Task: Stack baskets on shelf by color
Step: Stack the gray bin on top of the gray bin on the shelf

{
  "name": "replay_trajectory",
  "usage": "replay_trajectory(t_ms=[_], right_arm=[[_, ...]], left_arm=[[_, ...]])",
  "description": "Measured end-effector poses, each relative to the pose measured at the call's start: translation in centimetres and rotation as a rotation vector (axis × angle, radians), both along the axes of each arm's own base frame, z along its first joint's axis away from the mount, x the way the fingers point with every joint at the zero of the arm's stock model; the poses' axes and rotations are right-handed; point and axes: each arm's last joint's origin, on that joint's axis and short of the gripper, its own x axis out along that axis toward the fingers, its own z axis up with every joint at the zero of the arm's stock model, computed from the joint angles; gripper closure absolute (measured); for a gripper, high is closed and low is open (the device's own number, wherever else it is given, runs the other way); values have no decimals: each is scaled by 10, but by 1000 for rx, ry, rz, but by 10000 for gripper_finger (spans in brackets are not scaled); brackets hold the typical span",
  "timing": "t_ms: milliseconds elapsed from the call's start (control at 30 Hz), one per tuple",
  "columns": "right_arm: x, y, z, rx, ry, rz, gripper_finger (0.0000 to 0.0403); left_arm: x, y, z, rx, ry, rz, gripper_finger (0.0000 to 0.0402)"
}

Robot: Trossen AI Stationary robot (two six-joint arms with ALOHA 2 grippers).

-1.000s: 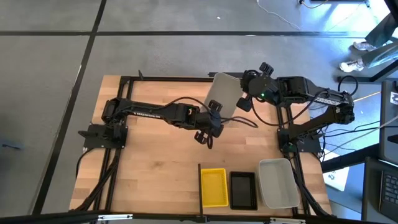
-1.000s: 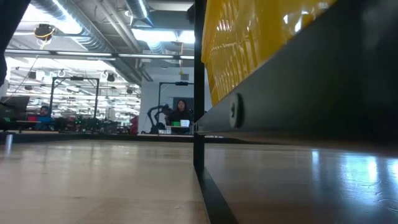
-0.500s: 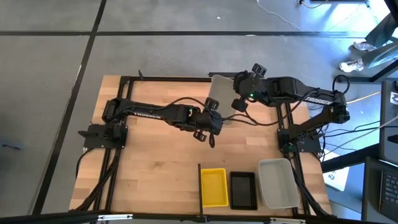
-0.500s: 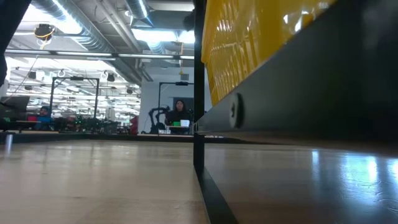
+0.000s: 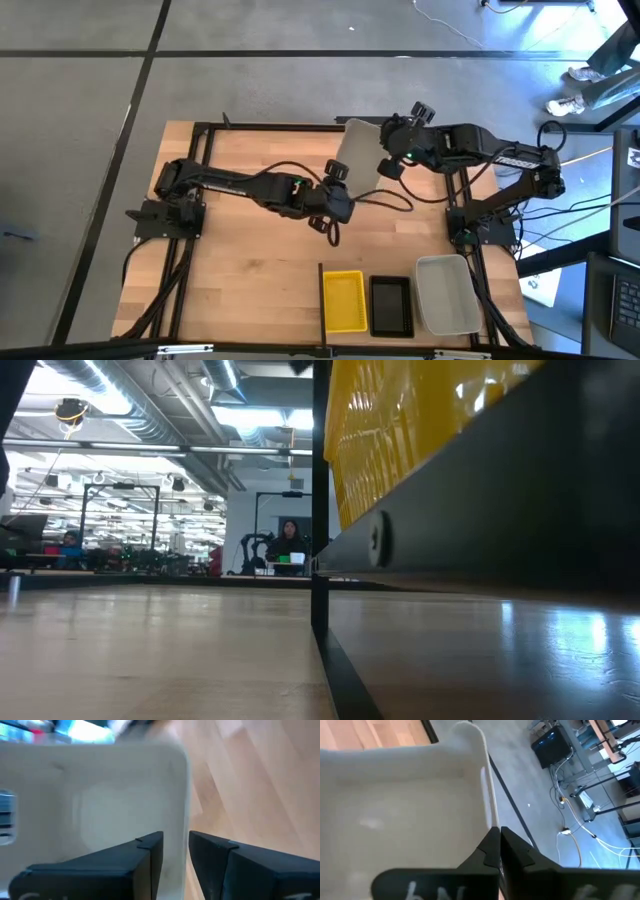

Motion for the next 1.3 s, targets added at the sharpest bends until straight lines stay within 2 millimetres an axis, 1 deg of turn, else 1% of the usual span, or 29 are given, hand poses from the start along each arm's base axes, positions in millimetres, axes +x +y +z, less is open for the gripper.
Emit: replay_trajectory(t_ms=[167, 333, 433, 733, 900, 1033, 1167, 1300], right_arm=[[-9, 0, 3, 0, 2, -19, 403], [-18, 1, 4, 15, 41, -11, 403], [-27, 6, 13, 79, 21, 26, 403], [-64, 28, 52, 134, -21, 75, 403], [-78, 41, 70, 217, -92, 176, 403], [-86, 49, 81, 262, -147, 239, 403], [-91, 55, 85, 313, -161, 307, 403], [-95, 61, 84, 384, -165, 353, 403]], left_arm=[[-12, -12, 19, 34, -70, 15, 315], [-27, -18, 35, 36, -125, 50, 315], [-39, -20, 49, 32, -176, 86, 315], [-70, -16, 81, 4, -299, 161, 315], [-82, -14, 92, -6, -331, 164, 315], [-88, -12, 98, -11, -354, 168, 315], [-88, -12, 98, -11, -353, 167, 315], [-88, -12, 98, -11, -352, 167, 315]])
